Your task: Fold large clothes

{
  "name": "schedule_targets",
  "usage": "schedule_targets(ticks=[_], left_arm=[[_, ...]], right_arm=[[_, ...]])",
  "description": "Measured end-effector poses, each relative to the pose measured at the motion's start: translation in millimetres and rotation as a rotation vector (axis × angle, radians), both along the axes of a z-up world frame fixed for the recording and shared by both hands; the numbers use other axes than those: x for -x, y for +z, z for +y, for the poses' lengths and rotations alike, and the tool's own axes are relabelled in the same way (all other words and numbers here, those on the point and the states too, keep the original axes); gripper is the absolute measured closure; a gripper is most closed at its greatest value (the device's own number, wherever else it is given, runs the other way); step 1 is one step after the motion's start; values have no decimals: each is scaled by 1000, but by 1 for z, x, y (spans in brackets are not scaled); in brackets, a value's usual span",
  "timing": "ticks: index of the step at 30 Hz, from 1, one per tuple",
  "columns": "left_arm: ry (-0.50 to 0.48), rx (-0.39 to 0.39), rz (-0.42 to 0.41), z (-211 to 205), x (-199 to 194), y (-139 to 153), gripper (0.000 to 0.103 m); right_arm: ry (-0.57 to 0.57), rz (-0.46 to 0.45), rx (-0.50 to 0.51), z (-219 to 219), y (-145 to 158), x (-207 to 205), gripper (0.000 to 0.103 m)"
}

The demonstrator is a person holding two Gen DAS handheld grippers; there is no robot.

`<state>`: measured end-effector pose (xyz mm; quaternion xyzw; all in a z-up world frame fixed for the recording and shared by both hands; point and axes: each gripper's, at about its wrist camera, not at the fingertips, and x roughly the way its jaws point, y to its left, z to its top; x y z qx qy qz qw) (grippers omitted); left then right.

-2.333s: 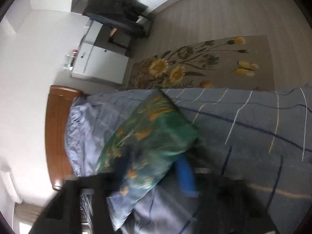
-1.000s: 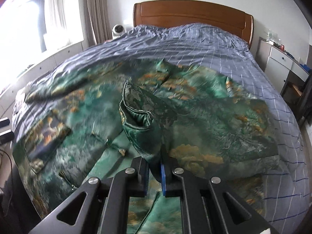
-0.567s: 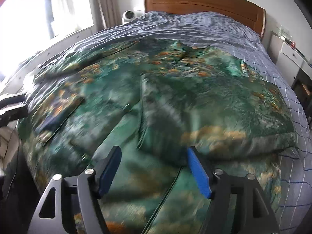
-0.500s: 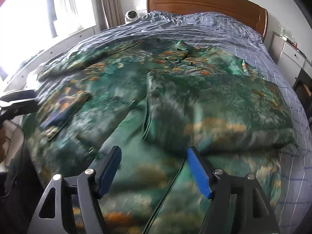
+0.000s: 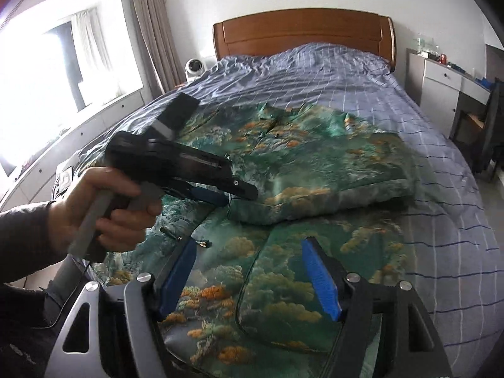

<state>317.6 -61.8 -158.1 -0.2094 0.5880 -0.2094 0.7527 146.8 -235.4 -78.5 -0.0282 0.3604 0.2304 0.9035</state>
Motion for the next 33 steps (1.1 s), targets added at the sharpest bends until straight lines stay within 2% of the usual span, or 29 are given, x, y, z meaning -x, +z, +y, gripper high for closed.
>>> schedule_targets(ticks=[2, 7, 12, 15, 18, 21, 22, 25, 27, 28, 29, 31, 33], left_arm=[[4, -10, 7, -4, 1, 6, 91], [-8, -23, -28, -13, -1, 26, 96], [-3, -105, -185, -3, -34, 72, 96], [30, -138, -232, 13, -63, 87, 96], [53, -182, -251, 35, -89, 79, 96], [67, -198, -197, 44, -102, 45, 95], [65, -211, -179, 45, -105, 31, 94], [76, -239, -175, 44, -108, 15, 83], [115, -240, -180, 47, -107, 15, 69], [126, -229, -185, 50, -107, 16, 56], [137, -211, -197, 52, -107, 17, 49], [146, -223, -215, 51, -108, 18, 49], [126, -267, -203, 46, -112, 10, 56]], right_arm=[[-6, -10, 2, -5, 1, 3, 32], [-37, -7, -20, -18, -1, 1, 32], [-89, -32, -47, -41, 10, -2, 32], [-109, -70, -10, -61, 26, -20, 32], [-136, -107, 56, -83, 43, -54, 32], [-143, -104, 106, -99, 51, -100, 32], [-141, -98, 126, -102, 49, -123, 32], [-114, -70, 149, -100, 37, -169, 32], [-104, -40, 149, -96, 22, -203, 32], [-94, -13, 146, -92, 12, -225, 32], [-87, 9, 141, -89, 5, -239, 32], [-73, 60, 143, -79, -11, -269, 32], [-90, 78, 156, -68, -29, -294, 32]])
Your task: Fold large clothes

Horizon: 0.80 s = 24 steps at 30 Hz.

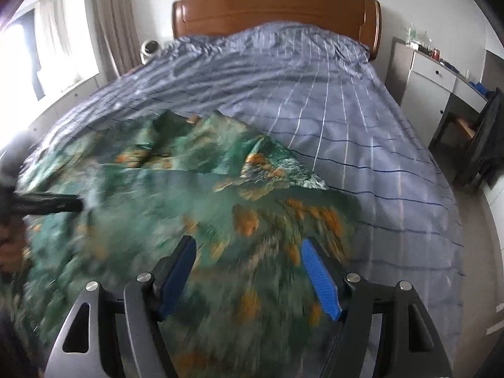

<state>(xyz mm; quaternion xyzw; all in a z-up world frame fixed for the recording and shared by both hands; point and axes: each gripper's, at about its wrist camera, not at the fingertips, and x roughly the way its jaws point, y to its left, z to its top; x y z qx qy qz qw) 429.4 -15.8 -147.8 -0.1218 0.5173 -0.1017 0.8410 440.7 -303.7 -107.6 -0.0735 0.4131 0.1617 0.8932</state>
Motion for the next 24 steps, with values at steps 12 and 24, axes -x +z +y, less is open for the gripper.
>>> schedule_targets(ticks=[12, 24], left_arm=[[-50, -121, -7, -20, -13, -24, 66], [-46, -138, -49, -21, -6, -21, 65]], right_arm=[[-93, 134, -14, 20, -70, -43, 30], [3, 150, -70, 31, -36, 42, 30]])
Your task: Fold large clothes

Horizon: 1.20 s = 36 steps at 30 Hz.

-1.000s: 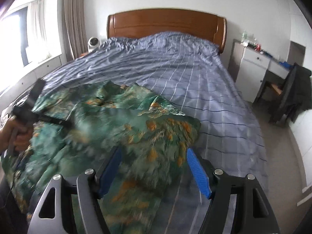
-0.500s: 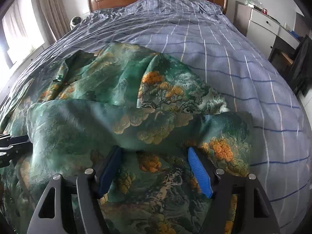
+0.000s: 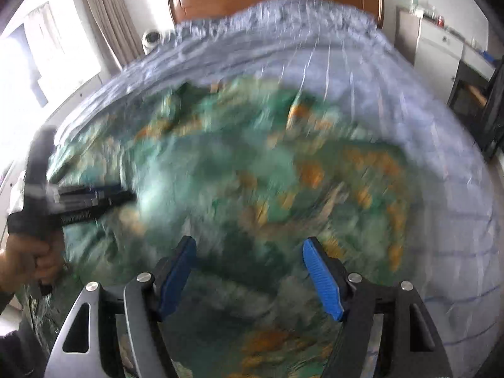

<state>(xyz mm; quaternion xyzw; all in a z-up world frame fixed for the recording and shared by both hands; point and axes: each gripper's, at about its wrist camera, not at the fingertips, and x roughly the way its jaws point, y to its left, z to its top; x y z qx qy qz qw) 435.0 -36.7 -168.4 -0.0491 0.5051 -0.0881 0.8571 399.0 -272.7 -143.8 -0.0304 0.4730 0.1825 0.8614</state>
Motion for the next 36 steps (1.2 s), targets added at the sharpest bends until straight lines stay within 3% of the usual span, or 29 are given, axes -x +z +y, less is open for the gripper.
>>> schedule_targets(ticks=[3, 6, 10, 13, 16, 23, 29, 36], left_arm=[[-3, 0, -2, 0, -1, 0, 65], [-2, -9, -16, 1, 4, 3, 61], [15, -27, -40, 5, 23, 17, 33], [1, -22, -68, 9, 47, 29, 23], [-10, -60, -82, 11, 75, 36, 22], [10, -102, -104, 19, 131, 44, 19], [30, -156, -121, 27, 151, 50, 18], [104, -120, -124, 53, 161, 55, 17]], right_arm=[[-18, 41, 33, 4, -27, -10, 30], [-49, 47, 28, 6, -31, -16, 30], [-45, 14, 55, 9, -18, -5, 30], [-66, -21, 53, 4, -2, 11, 30], [-84, -59, 42, 0, 16, 33, 24], [-103, -142, -4, 0, 53, 101, 24], [-63, -175, 15, 24, 61, 148, 24], [-15, -178, 18, 48, 56, 185, 24]])
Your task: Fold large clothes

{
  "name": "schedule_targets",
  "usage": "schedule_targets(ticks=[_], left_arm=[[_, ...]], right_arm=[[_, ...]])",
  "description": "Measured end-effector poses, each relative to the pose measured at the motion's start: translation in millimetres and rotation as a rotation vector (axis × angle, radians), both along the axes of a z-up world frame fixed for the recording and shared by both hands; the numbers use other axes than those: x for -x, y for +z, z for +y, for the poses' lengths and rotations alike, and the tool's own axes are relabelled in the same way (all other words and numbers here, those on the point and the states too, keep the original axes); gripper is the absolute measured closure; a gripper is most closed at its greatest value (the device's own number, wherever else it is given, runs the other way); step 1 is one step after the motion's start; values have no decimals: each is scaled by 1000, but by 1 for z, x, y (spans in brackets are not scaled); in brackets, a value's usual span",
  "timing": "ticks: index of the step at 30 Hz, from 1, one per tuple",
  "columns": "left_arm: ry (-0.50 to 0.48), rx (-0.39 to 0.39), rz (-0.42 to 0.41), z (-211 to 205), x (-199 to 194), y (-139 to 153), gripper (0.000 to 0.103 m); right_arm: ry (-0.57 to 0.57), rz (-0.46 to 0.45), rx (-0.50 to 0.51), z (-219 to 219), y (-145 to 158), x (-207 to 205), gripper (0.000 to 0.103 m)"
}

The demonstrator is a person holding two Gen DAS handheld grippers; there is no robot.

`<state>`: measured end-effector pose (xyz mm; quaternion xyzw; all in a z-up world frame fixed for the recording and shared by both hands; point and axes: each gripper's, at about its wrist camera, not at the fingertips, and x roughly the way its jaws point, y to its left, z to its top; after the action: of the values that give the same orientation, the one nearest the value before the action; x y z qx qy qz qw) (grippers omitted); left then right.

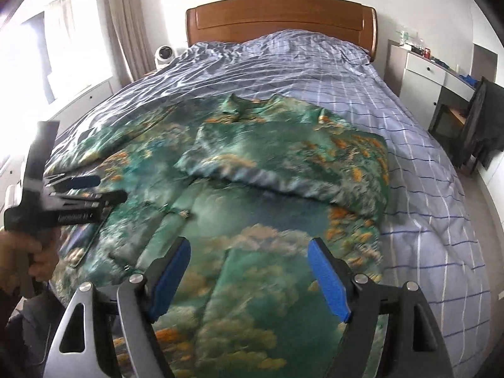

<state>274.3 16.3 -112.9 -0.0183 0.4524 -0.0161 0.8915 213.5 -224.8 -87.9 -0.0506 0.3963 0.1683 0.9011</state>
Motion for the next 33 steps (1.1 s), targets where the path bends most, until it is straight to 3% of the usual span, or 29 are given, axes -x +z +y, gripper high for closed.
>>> schedule_targets(ticks=[18, 23, 28, 33], left_arm=[[197, 51, 17, 81, 5, -1, 15], [374, 228, 1, 153, 0, -4, 15], [735, 458, 9, 262, 3, -37, 15], [913, 568, -2, 332, 2, -64, 15]], right_arm=[[19, -6, -2, 14, 6, 20, 24], [25, -14, 13, 15, 6, 25, 24], [29, -8, 25, 15, 5, 28, 24], [42, -12, 45, 20, 7, 31, 24]])
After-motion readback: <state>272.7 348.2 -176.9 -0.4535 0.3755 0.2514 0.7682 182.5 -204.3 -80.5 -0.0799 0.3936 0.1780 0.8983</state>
